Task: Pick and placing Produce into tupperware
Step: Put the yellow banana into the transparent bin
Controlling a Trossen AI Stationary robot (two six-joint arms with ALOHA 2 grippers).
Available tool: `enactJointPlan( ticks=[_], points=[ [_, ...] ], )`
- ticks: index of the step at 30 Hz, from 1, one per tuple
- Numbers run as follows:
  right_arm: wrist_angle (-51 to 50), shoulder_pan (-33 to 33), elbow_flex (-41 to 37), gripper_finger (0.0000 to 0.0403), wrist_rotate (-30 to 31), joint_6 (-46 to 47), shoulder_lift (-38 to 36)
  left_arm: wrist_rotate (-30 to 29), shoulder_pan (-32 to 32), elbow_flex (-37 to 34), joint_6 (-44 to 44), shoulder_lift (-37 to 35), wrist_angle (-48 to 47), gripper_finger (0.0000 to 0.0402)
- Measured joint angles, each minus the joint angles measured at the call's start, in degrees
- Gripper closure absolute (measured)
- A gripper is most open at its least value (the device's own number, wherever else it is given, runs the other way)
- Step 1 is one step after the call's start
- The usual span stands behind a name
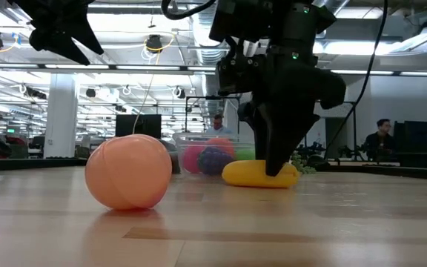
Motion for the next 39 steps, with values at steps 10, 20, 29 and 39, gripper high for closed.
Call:
enactJointPlan(
  ticks=[10, 20, 29, 39],
  points=[
    [2.2, 0.1, 0.0, 0.0172, -1.9, 3.5, 0.0, 0.0, 0.0, 0.0, 0.0, 0.0, 0.0, 0.0093],
    [3.3, 0.1, 0.2, 0.0172, -2.7, 4.1, 1.1, 0.2, 0.0, 0.0, 0.0, 0.0, 0.0, 0.0093],
    [2.2, 1.3, 0.3, 0.0172, -3.3, 4.1, 3.4, 0.4, 0.0, 0.0, 0.0, 0.0, -0.4, 0.0093],
    [2.4, 0.4, 0.2, 0.0186, -3.7, 4.1, 3.5, 0.3, 0.0, 0.0, -0.4, 0.0, -0.5, 0.0093]
  ],
)
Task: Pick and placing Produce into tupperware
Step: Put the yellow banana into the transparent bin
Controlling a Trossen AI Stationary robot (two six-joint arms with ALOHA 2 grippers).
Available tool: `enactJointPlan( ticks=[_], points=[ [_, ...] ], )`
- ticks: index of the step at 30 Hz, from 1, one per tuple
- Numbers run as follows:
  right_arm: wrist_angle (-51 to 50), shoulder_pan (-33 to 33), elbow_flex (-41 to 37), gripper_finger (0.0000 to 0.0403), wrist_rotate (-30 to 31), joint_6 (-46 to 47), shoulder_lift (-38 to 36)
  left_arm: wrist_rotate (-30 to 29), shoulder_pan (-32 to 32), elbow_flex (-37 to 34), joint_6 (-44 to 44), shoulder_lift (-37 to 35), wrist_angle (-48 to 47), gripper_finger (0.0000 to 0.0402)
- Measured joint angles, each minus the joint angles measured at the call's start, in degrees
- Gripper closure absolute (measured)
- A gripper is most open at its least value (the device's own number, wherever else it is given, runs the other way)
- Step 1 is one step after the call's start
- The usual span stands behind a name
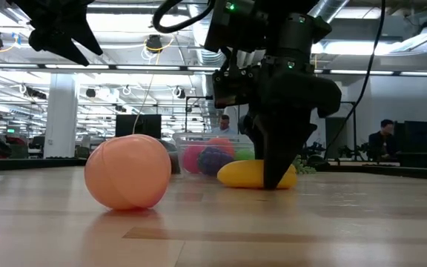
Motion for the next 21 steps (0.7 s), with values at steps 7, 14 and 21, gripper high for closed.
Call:
enactJointPlan(
  ticks=[7, 14, 21],
  points=[
    [-0.1, 0.0, 0.0, 0.0232, 0.3, -0.1, 0.1, 0.0, 0.0, 0.0, 0.0, 0.0, -0.3, 0.0093],
    [-0.8, -0.1, -0.1, 0.0228, 0.6, -0.3, -0.6, 0.0, 0.0, 0.0, 0.0, 0.0, -0.4, 0.0093],
    [-2.0, -1.4, -0.3, 0.0228, 0.1, 0.7, -1.9, 0.0, 0.0, 0.0, 0.0, 0.0, -0.4, 0.0093]
  ],
)
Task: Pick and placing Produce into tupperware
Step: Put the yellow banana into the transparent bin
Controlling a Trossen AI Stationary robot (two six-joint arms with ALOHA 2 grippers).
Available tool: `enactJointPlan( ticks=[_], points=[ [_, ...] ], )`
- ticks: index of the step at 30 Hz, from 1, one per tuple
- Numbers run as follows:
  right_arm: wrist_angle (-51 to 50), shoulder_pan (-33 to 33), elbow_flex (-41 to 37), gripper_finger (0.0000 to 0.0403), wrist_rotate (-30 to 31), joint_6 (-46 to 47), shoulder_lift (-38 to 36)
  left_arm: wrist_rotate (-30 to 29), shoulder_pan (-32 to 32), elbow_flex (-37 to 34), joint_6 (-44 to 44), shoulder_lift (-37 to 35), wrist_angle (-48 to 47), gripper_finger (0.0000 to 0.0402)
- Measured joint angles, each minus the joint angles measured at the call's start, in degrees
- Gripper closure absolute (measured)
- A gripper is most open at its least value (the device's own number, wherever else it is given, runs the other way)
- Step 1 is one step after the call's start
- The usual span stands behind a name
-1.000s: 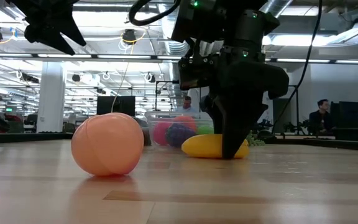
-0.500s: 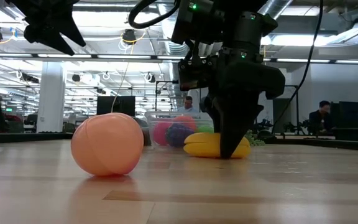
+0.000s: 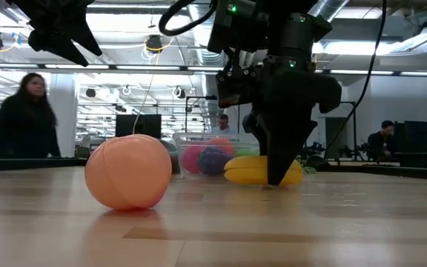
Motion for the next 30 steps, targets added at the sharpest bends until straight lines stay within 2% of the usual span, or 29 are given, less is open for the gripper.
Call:
enactJointPlan(
  ticks=[5, 11, 19, 26, 30],
  points=[
    [-0.2, -0.2, 0.0, 0.0244, 0.2, 0.2, -0.2, 0.0, 0.0, 0.0, 0.0, 0.0, 0.0, 0.0093],
    [-0.5, 0.3, 0.0, 0.0223, 0.2, 0.7, -0.3, 0.0, 0.0, 0.0, 0.0, 0.0, 0.0, 0.0093],
    [-0.6, 0.2, 0.1, 0.0243, 0.1, 0.7, -0.4, 0.0, 0.0, 0.0, 0.0, 0.0, 0.0, 0.0093],
    [-0.6, 0.2, 0.1, 0.0216, -0.7, 0.7, -0.4, 0.0, 0.0, 0.0, 0.0, 0.0, 0.0, 0.0093],
    [-0.6, 0.2, 0.2, 0.0226, -0.9, 0.7, -0.4, 0.0, 0.0, 0.0, 0.0, 0.0, 0.0, 0.0093]
  ],
)
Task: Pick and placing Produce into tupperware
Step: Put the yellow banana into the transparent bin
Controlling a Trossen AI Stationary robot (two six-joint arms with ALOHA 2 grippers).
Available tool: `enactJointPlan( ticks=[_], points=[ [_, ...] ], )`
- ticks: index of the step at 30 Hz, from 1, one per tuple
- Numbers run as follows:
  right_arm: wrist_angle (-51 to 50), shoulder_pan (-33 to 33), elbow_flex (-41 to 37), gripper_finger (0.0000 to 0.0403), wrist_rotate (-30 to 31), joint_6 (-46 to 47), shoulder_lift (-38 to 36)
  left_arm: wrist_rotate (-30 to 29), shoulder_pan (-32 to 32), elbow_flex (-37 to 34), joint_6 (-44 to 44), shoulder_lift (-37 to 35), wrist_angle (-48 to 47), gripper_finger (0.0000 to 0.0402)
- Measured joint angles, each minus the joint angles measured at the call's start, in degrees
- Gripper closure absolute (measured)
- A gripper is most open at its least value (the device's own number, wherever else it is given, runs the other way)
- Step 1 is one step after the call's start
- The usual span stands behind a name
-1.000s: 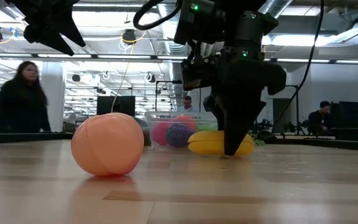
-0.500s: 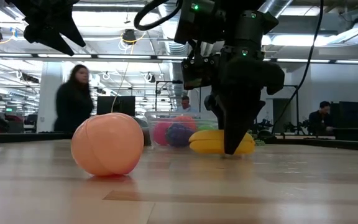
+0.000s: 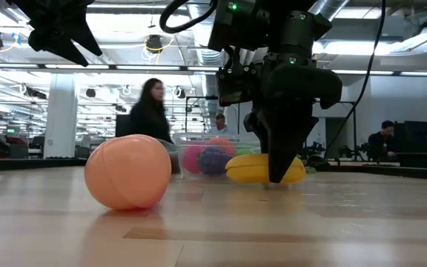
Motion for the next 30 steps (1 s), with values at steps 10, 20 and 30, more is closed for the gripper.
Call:
enactJointPlan(
  ticks=[10, 20, 30],
  points=[
    [0.1, 0.0, 0.1, 0.0215, -1.3, 0.0, 0.0, 0.0, 0.0, 0.0, -0.1, 0.0, 0.0, 0.0093],
    [0.1, 0.0, 0.1, 0.0234, -3.0, -0.1, -0.1, -0.4, 0.0, 0.0, -0.1, 0.0, 0.0, 0.0093],
    [0.2, 0.0, 0.1, 0.0203, -3.0, -0.1, -0.1, -0.4, 0.0, 0.0, -0.1, 0.0, 0.0, 0.0093]
  ],
)
